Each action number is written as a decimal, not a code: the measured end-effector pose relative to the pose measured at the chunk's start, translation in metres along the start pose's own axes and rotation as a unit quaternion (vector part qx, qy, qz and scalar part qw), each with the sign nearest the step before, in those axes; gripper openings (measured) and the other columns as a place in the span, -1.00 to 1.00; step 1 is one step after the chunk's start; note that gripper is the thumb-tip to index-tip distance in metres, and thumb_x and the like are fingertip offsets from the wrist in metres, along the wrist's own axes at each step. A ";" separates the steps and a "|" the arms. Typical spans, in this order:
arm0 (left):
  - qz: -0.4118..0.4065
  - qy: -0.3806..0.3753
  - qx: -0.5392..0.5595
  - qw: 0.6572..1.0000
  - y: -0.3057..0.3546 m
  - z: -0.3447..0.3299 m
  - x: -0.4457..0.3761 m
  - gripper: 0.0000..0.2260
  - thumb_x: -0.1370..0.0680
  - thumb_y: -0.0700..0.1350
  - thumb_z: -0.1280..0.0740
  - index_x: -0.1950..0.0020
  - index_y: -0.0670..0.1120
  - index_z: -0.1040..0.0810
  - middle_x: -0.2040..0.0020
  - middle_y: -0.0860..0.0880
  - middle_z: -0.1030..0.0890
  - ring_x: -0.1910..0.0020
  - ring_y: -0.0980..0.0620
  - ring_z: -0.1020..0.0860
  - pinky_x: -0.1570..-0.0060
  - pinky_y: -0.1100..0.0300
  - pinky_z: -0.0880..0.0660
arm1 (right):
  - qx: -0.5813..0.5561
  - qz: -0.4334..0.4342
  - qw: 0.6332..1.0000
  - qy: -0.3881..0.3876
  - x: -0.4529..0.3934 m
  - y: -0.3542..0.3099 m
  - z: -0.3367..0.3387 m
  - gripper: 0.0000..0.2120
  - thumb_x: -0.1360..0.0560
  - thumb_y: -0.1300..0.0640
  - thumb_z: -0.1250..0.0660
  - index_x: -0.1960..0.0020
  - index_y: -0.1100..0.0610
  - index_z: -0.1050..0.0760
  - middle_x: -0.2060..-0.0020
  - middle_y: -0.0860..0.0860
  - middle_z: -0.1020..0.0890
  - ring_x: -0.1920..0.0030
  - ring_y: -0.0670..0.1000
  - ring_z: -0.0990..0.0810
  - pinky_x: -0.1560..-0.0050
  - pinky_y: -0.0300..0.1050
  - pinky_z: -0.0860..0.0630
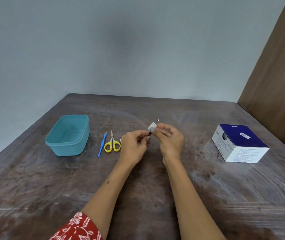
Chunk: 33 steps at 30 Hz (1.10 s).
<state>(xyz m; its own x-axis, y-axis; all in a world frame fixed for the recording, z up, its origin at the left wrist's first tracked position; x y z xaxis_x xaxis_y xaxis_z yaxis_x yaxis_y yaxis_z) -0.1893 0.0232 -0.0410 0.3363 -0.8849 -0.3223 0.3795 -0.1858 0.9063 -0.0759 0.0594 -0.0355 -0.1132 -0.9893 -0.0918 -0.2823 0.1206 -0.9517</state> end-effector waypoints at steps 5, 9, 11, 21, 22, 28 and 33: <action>0.083 -0.041 0.169 0.981 0.002 -0.004 0.001 -0.84 -0.51 -0.40 -0.28 -0.06 -0.34 -0.56 0.23 -0.15 -0.62 0.34 0.12 -0.64 0.21 0.24 -0.62 | -0.016 -0.010 0.999 -0.037 -0.001 -0.002 0.003 -0.78 -0.30 0.33 -0.52 0.15 0.12 -0.56 0.35 -0.02 -0.70 0.29 -0.13 -0.66 0.24 -0.37 -0.53; 0.116 -0.060 0.244 0.961 0.004 -0.001 0.001 -0.83 -0.48 -0.39 -0.32 -0.06 -0.33 -0.56 0.21 -0.16 -0.64 0.32 0.08 -0.66 0.22 0.24 -0.62 | -0.039 -0.033 0.997 -0.064 -0.001 -0.003 0.002 -0.72 -0.33 0.38 -0.49 0.10 0.12 -0.48 0.40 -0.06 -0.69 0.32 -0.17 -0.65 0.24 -0.36 -0.54; 0.123 -0.075 0.247 0.958 0.005 -0.001 0.001 -0.83 -0.47 -0.38 -0.34 -0.05 -0.31 -0.57 0.21 -0.15 -0.65 0.31 0.07 -0.66 0.23 0.24 -0.62 | -0.056 -0.016 0.997 -0.046 -0.002 -0.006 0.003 -0.68 -0.33 0.37 -0.49 0.09 0.10 -0.43 0.40 -0.07 -0.69 0.34 -0.18 -0.65 0.29 -0.39 -0.51; 0.137 -0.091 0.217 0.962 0.006 0.003 0.000 -0.81 -0.48 -0.36 -0.33 -0.07 -0.38 -0.55 0.21 -0.20 -0.63 0.35 0.09 -0.64 0.28 0.25 -0.62 | -0.026 -0.034 0.995 -0.085 -0.001 -0.002 0.002 -0.65 -0.31 0.38 -0.50 0.05 0.11 -0.44 0.39 -0.05 -0.69 0.33 -0.16 -0.66 0.34 -0.43 -0.49; 0.146 -0.096 0.228 0.958 0.006 0.002 0.001 -0.81 -0.47 -0.36 -0.33 -0.07 -0.38 -0.54 0.22 -0.19 -0.64 0.36 0.08 -0.64 0.29 0.25 -0.61 | -0.035 -0.030 0.996 -0.076 -0.002 -0.004 0.002 -0.64 -0.31 0.37 -0.51 0.04 0.09 -0.45 0.39 -0.06 -0.70 0.32 -0.16 -0.66 0.33 -0.43 -0.49; 0.160 -0.118 0.229 0.953 0.005 0.001 0.002 -0.82 -0.47 -0.36 -0.33 -0.06 -0.37 -0.55 0.24 -0.18 -0.64 0.36 0.08 -0.64 0.32 0.26 -0.61 | -0.014 -0.035 0.997 -0.071 -0.007 -0.002 0.007 -0.63 -0.29 0.33 -0.53 0.04 0.07 -0.47 0.38 -0.06 -0.70 0.30 -0.14 -0.68 0.30 -0.39 -0.51; 0.158 -0.127 0.231 0.952 0.004 -0.001 0.001 -0.82 -0.47 -0.36 -0.34 -0.06 -0.37 -0.55 0.28 -0.14 -0.65 0.37 0.07 -0.64 0.32 0.25 -0.61 | -0.026 -0.022 0.998 -0.054 -0.007 -0.005 0.007 -0.62 -0.30 0.32 -0.53 0.01 0.05 -0.47 0.38 -0.08 -0.70 0.30 -0.18 -0.67 0.30 -0.45 -0.49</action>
<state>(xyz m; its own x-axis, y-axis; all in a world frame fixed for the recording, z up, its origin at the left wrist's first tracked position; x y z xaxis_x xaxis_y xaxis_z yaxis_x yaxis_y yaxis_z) -0.1865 0.0217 -0.0379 0.1289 -0.9916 0.0095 -0.1450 -0.0093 0.9894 -0.0666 0.0648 -0.0322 0.0031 -0.9964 -0.0847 -0.3348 0.0788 -0.9390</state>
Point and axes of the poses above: each hand's wrist, its own x-axis away from the middle knuckle, its own z-axis out of the back of the hand, y = z × x, the point moved 3 cm from there along -x, towards the middle knuckle
